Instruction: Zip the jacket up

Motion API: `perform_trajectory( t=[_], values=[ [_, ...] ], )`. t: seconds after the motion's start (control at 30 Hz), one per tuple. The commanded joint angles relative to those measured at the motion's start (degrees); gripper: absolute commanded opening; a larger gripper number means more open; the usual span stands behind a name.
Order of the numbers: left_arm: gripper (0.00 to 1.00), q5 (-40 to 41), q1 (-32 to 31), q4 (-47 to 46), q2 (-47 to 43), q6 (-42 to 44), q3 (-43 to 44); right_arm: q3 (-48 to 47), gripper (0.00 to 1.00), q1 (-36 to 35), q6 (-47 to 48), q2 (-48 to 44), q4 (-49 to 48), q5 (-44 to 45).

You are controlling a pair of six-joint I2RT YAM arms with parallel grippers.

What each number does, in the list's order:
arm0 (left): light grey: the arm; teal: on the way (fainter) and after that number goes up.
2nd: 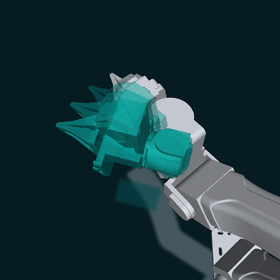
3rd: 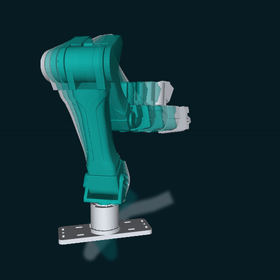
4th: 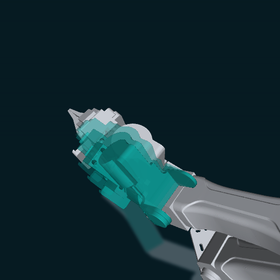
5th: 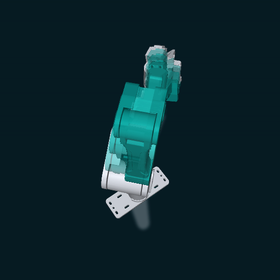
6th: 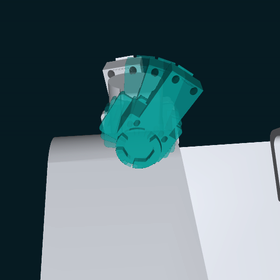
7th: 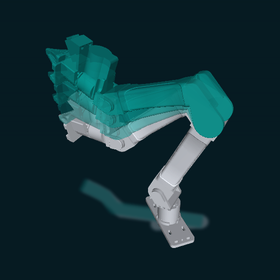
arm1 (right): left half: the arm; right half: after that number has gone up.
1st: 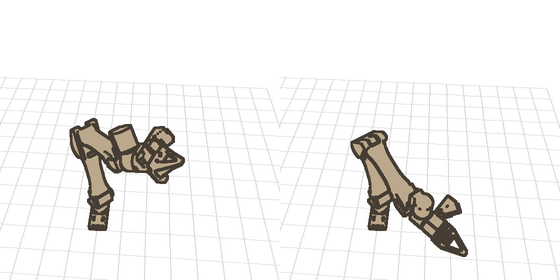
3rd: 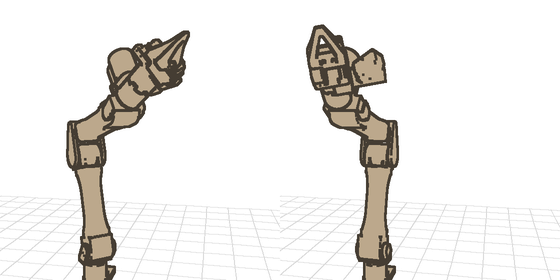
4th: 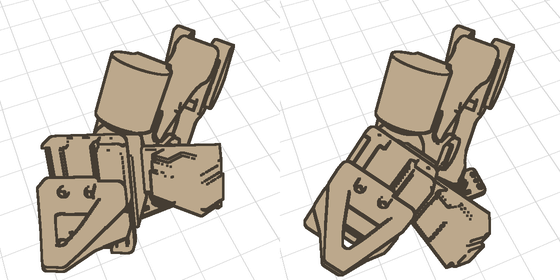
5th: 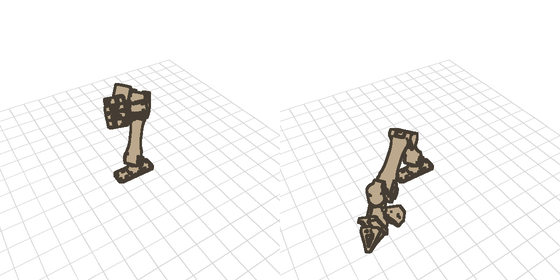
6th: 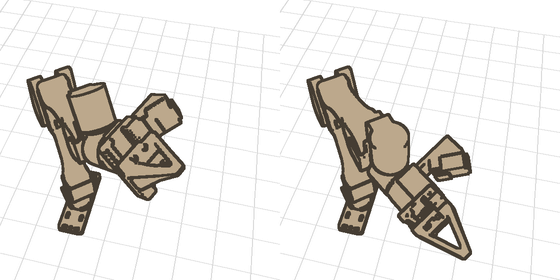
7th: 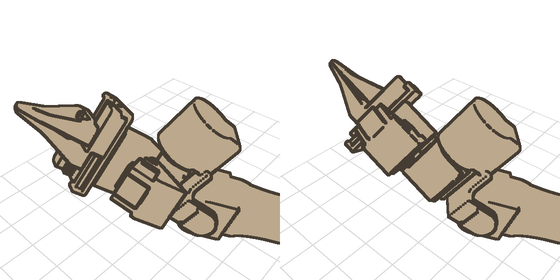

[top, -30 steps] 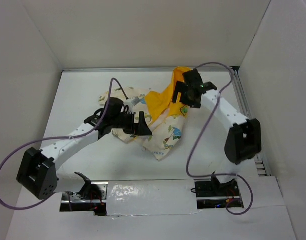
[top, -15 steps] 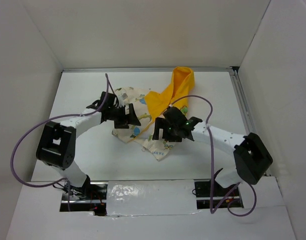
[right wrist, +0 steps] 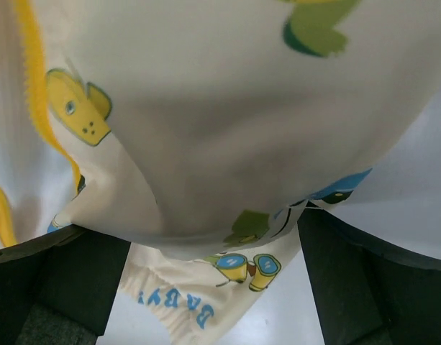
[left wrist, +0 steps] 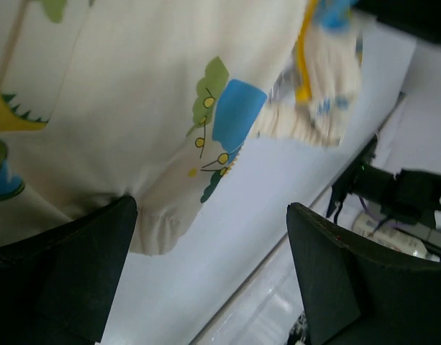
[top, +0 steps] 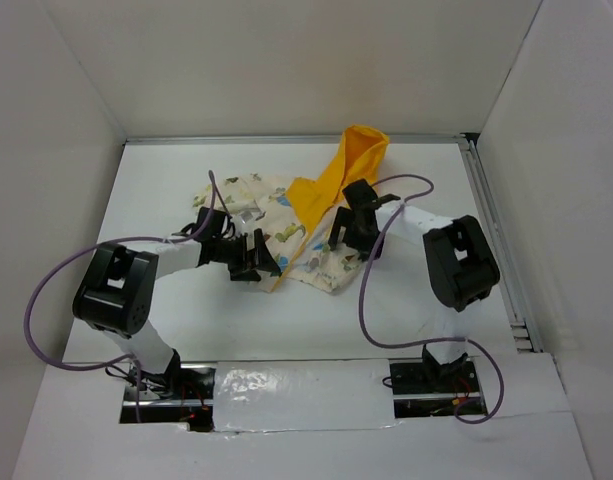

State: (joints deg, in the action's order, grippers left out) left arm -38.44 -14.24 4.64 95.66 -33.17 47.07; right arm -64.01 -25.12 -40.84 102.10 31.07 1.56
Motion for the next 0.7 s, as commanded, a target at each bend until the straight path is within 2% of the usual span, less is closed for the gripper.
perform_trajectory(
  t=[0.0, 0.13, 0.27, 0.4, 0.43, 0.53, 0.6, 0.67],
  values=[
    [0.99, -6.56, -1.40, -4.12, -3.36, -1.98, -4.70, -8.48, 0.99, 3.23, 4.36, 6.69, 2.84, 4.23],
    [0.99, -6.83, -5.09, -4.83, -4.25, -2.51, -5.68, -15.44, 0.99, 5.34, 12.51, 9.78, 1.99, 7.22],
    [0.99, -6.30, -10.00, -1.75, -7.14, -1.20, -3.83, -14.66, 0.99, 8.33, 18.07, 6.98, 0.67, 10.55],
    [0.99, -0.95, -16.25, 2.64, -11.53, -1.72, -1.63, -9.83, 0.99, 11.76, 20.98, -1.80, -2.85, 9.35],
    [0.99, -0.16, -16.95, 3.00, -12.24, -2.16, -1.54, -7.38, 0.98, 11.94, 21.32, -6.87, -3.38, 8.20],
    [0.99, 2.13, -17.58, 3.79, -14.53, -2.95, -1.63, -3.24, 0.98, 9.41, 22.55, -16.02, -5.32, 2.23],
    [0.99, 4.84, -17.58, 3.36, -15.59, -3.92, -1.89, -3.23, 0.98, 7.64, 21.34, -18.25, -2.61, -0.23],
    [0.99, 5.47, -17.58, 2.83, -15.50, -4.19, -2.24, -3.93, 0.98, 4.48, 20.28, -18.79, -0.32, 1.06]
  ],
)
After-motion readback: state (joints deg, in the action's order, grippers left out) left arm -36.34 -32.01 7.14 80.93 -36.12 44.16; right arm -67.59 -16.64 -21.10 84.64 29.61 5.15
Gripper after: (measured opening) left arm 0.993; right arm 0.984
